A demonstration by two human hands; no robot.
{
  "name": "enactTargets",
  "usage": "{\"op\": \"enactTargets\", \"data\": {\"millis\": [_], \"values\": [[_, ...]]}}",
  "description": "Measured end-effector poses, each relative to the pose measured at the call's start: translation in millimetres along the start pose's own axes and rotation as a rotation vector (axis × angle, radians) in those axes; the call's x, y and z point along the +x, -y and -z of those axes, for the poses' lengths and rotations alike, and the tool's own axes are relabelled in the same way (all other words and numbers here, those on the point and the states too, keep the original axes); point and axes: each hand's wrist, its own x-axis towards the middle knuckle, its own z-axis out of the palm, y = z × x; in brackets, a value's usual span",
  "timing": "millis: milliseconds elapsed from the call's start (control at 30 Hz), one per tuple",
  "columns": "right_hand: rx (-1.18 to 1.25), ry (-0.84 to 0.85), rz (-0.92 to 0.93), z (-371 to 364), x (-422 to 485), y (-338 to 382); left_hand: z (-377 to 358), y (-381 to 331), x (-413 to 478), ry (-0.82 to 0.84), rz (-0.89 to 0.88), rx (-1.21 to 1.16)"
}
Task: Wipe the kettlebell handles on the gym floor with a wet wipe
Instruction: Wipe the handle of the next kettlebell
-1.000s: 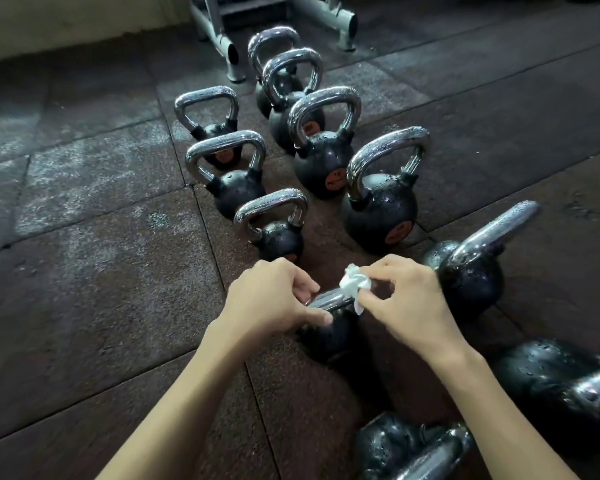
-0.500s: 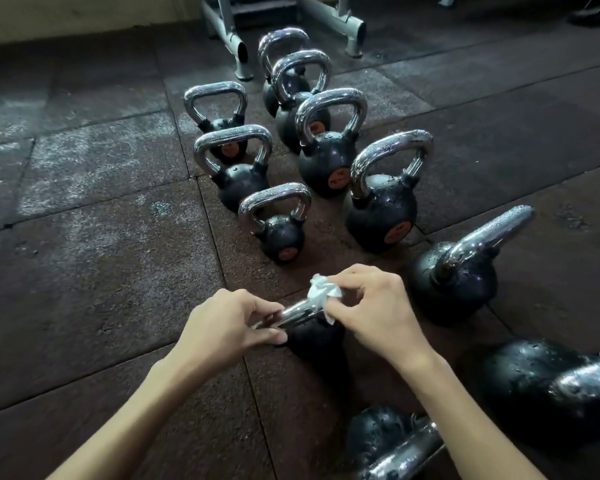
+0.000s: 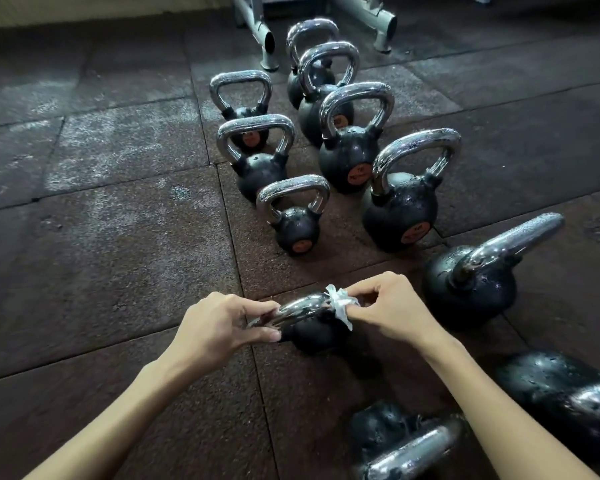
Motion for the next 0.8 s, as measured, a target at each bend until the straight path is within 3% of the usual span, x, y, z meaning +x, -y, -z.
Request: {"op": "enactTargets", "data": {"millis": [167,367,467,633,800], "values": [[0.193,0.070,0.055,15.7,6.0,7.1,-3.4,-8.0,1.1,-0.036,-0.025,-0.010],[-0.048,0.203,-0.051,31.3,9.5,-4.9,-2.1,-37.5,5.3,-0.054,-0.046,0.164],[0.029,0.072,-0.094,43.2,1.2,-17.7,-3.8,-54.2,18.7,-0.098,-0.071,0.155],[0.465,-0.278,-0.125,62.4,-19.9,-18.8,-7.1,-96.0,55.8,-0.066,-0.103,0.129],[0.652,-0.299,-0.210,52.9,-32.3,-6.0,-5.9,-100.8,57.8,-0.005,-0.083,0.052]]}}
